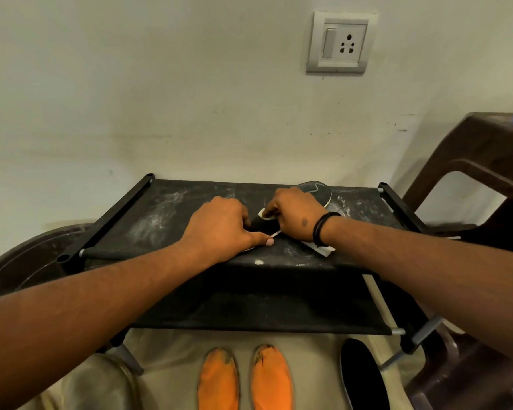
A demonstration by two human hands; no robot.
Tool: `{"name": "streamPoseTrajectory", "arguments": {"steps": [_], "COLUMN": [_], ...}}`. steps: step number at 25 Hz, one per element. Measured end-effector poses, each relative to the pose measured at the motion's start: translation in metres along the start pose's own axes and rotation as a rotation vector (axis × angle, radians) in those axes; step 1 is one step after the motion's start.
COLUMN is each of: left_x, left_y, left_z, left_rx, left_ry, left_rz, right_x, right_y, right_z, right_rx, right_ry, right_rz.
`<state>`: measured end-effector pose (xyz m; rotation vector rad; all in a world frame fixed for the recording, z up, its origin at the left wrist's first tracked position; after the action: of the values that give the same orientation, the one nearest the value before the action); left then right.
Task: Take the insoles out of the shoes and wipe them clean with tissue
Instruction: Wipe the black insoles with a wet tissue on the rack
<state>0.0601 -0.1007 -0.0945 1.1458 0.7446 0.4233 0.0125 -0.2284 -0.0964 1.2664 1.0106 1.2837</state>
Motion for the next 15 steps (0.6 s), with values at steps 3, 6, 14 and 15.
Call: {"name": "streamPoseTrajectory", "arguments": {"steps": [3, 6, 14, 15], "left_x": [-0.001, -0.002, -0.003, -0.003], "left_y": [-0.004, -0.005, -0.006, -0.006], "left_z": [0.002, 0.003, 0.002, 0.001], "left_rx": [0.005, 0.015, 0.035, 0.041], "left_ry": [-0.026, -0.051, -0.075, -0.070], "left_rz": [0.028, 0.035, 0.006, -0.004], "right_x": [0.000, 0.004, -0.015, -0.021], "right_y": [-0.001, -0.003, 0.007, 0.010], "right_z": [-0.003, -0.009, -0.022, -0.022], "right_rx": [0.032, 0.074, 0.060, 0.043], "right_ry": [0.011, 0.039, -0.001, -0.029], "right_rz": [0.069, 0.045, -0.051, -0.089]}}
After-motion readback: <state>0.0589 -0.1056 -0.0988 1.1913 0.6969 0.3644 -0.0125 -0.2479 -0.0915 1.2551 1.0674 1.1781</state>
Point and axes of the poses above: each hand's wrist, its own z-axis towards the middle knuckle, its own y-axis out of the back of the hand, x = y × z, the point moved 7 cm from there along z, towards the middle knuckle, and after that the axes turned 6 degrees about y, right-handed, at the moved point
